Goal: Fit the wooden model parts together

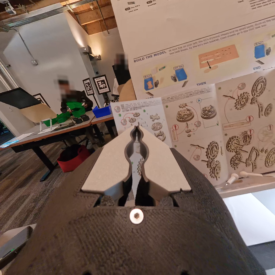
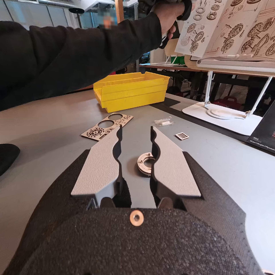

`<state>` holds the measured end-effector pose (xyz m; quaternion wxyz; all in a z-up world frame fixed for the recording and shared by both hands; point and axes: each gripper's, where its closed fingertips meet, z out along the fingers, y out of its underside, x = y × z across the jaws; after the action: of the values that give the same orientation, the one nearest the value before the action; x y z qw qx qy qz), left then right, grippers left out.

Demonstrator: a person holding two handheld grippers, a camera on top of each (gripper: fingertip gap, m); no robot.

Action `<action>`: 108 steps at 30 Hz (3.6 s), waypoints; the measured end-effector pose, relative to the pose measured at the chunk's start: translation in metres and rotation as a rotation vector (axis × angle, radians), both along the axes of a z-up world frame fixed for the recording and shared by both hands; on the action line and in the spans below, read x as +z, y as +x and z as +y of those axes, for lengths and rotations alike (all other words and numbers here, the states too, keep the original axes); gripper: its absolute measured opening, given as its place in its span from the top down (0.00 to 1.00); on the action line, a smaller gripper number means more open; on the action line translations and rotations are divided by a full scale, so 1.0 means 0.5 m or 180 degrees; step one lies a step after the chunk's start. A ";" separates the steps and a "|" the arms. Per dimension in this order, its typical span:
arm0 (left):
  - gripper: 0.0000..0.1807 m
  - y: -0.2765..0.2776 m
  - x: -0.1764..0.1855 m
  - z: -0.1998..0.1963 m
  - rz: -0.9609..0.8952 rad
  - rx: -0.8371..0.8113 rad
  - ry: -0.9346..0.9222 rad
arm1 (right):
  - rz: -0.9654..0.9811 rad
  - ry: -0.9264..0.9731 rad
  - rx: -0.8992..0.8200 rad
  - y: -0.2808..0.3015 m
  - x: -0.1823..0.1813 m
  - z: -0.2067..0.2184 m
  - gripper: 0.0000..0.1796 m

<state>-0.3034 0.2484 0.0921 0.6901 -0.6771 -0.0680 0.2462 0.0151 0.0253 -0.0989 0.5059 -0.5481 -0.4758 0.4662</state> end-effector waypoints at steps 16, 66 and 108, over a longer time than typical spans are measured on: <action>1.00 -0.016 0.012 0.006 0.0014 0.0082 0.0024 | -0.0052 -0.0005 0.0073 -0.004 -0.009 -0.006 0.82; 1.00 -0.010 -0.030 0.000 0.0144 0.0099 0.0014 | -0.0178 -0.0075 0.0135 -0.011 -0.031 -0.007 0.82; 0.68 0.626 -0.570 -0.465 -0.0584 -0.3583 -0.2389 | -0.1007 0.0306 0.0157 0.058 -0.024 0.074 0.82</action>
<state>0.0094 0.0157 -0.1930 0.4229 -0.8210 0.3263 -0.2017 0.0441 0.0623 -0.1108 0.4387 -0.5780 -0.5845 0.3631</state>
